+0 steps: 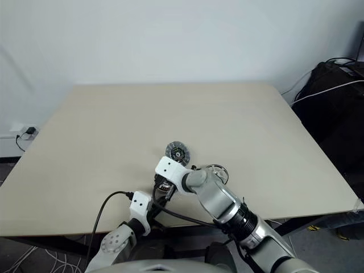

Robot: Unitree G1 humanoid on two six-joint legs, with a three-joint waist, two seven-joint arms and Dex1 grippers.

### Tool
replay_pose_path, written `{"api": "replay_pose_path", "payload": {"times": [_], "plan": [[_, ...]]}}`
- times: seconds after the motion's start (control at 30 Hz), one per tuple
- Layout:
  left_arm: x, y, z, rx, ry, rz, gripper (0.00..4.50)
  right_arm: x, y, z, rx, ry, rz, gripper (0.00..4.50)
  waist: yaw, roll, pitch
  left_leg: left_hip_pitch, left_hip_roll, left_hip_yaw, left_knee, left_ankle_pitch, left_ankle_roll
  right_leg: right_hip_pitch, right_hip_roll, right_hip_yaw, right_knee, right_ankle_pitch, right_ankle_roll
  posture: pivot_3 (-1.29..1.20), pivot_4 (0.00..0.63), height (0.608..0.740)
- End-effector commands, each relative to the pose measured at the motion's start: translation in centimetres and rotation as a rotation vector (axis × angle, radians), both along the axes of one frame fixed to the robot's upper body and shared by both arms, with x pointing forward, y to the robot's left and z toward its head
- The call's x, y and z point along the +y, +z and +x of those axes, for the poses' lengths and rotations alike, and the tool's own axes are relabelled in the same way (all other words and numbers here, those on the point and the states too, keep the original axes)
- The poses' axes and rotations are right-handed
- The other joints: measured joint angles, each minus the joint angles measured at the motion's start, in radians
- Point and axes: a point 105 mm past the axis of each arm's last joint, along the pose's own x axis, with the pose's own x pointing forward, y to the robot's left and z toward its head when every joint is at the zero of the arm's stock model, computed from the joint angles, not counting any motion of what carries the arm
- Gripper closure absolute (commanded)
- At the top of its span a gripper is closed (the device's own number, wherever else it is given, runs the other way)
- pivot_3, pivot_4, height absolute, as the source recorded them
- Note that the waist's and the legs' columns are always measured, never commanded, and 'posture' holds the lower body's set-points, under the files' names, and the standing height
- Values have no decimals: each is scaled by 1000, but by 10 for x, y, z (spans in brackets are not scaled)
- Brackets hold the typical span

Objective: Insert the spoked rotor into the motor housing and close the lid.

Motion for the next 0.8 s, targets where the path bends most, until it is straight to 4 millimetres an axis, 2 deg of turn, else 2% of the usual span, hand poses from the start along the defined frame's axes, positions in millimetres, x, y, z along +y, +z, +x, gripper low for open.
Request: {"api": "replay_pose_path", "payload": {"times": [0.03,0.8], "plan": [[-1,7,5,-37,2,-7,4500,6,6,2,-16,20,24,4464,0,0,0,0,0,0,0,0,0,0,0,0,0,0,0,0,0,740],[-1,7,2,-36,15,-13,4500,5,1,16,-26,-9,0,4464,0,0,0,0,0,0,0,0,0,0,0,0,1,0,0,0,0,740]]}}
